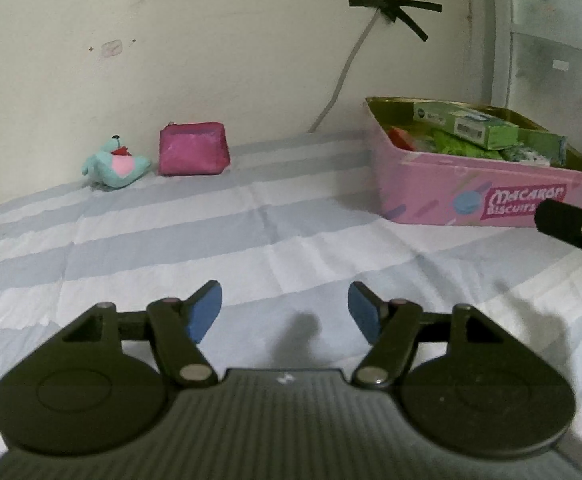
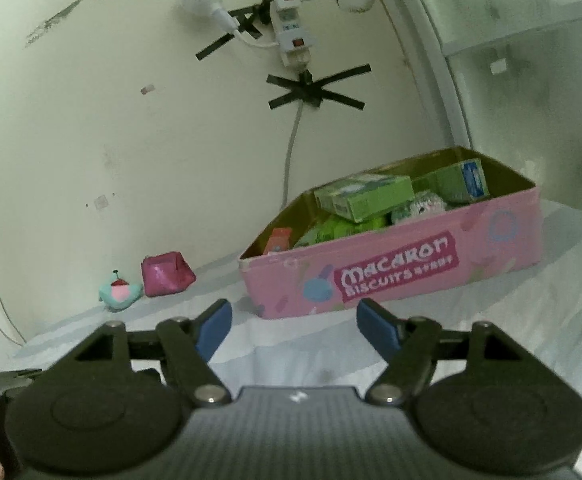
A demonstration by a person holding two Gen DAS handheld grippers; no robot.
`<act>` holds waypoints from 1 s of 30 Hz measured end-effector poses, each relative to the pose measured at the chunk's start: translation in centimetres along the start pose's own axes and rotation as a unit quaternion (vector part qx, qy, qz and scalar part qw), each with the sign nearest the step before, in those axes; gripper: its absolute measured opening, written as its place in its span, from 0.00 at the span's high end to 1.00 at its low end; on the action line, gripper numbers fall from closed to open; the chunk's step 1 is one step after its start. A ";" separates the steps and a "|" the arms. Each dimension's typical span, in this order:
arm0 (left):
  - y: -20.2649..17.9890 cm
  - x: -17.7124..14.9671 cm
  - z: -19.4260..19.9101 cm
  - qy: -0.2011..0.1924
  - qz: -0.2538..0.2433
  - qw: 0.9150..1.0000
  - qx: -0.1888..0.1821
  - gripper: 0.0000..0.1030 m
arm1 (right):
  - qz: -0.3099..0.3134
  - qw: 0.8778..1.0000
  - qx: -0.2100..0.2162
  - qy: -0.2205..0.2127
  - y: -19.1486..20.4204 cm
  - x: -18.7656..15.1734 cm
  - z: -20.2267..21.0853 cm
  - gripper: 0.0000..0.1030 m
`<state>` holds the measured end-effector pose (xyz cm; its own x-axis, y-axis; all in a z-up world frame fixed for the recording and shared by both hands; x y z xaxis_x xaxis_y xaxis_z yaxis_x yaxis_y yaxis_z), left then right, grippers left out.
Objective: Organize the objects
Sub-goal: 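Withdraw the right gripper from the tin toward the plush toy, then grasp the light-blue plush toy with the right gripper and lift it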
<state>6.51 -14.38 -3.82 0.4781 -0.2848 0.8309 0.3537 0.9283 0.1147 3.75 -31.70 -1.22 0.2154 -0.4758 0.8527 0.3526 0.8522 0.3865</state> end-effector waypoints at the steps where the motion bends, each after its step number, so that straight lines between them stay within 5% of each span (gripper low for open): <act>1: 0.2 -0.1 -0.1 0.000 0.000 1.000 0.002 0.30 | -0.002 1.000 -0.001 0.001 -0.1 -0.1 -0.1 0.30; 17: 3.7 -0.7 -2.1 0.006 0.015 0.999 0.032 0.30 | 0.010 1.000 -0.003 0.020 1.5 -1.4 -1.9 0.29; 30: 10.6 0.0 -3.9 0.006 0.049 0.996 0.072 0.29 | 0.047 0.997 0.016 0.051 5.5 -2.7 -4.6 0.27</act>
<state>13.42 -5.43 -4.77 0.5144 -0.1936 0.8354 0.1873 0.9760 0.1108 9.28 -26.73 -3.04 0.3391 -0.4115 0.8460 0.2983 0.8999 0.3181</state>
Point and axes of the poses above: each gripper's, at about its wrist camera, not at the fingertips, and z roughly against the way its jaws point, y to its left, x to its top, the point moved 8 cm from there along -z, roughly the way its jaws point, and after that the axes turned 2 degrees about -z, right-handed, at the moved point
